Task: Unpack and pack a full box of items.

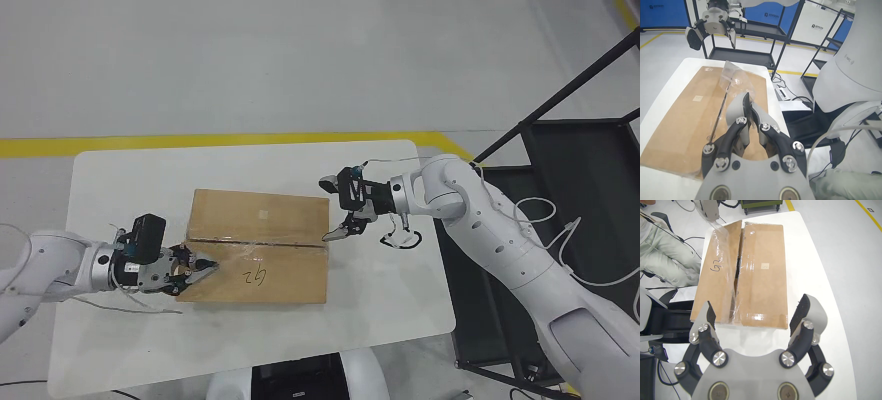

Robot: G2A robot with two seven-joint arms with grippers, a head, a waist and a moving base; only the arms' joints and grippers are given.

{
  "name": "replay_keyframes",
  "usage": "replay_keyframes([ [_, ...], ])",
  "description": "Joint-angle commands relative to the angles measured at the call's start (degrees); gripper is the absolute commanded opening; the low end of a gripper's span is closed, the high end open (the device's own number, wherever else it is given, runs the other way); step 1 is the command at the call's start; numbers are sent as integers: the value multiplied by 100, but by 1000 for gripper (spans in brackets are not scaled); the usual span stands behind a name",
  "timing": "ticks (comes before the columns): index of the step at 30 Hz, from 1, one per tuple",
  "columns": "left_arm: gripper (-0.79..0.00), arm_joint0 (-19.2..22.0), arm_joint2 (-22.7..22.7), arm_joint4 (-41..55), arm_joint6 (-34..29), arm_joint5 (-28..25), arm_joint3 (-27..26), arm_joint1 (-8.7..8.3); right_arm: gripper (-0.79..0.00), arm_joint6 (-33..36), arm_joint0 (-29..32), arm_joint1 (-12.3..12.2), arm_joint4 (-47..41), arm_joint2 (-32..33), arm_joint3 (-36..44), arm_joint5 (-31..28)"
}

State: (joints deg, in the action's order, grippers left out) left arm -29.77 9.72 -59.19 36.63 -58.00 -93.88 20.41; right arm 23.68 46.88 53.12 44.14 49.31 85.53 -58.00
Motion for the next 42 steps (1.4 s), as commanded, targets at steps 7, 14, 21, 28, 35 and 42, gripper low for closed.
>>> replay_keyframes([
  [7,-785,-300,2,512,-287,0,-94,-280,0,0,0,0,0,0,0,0],
  [14,-785,-226,2,1881,-1409,0,-380,-384,0,0,0,0,0,0,0,0],
  [21,-785,-223,2,2099,-1388,0,-369,-386,0,0,0,0,0,0,0,0],
  [28,-785,-223,2,2099,-1388,0,-369,-386,0,0,0,0,0,0,0,0],
  [35,-785,-223,2,2099,-1388,0,-369,-386,0,0,0,0,0,0,0,0],
  [42,-785,-381,16,2463,-1526,0,-409,-302,0,0,0,0,0,0,0,0],
])
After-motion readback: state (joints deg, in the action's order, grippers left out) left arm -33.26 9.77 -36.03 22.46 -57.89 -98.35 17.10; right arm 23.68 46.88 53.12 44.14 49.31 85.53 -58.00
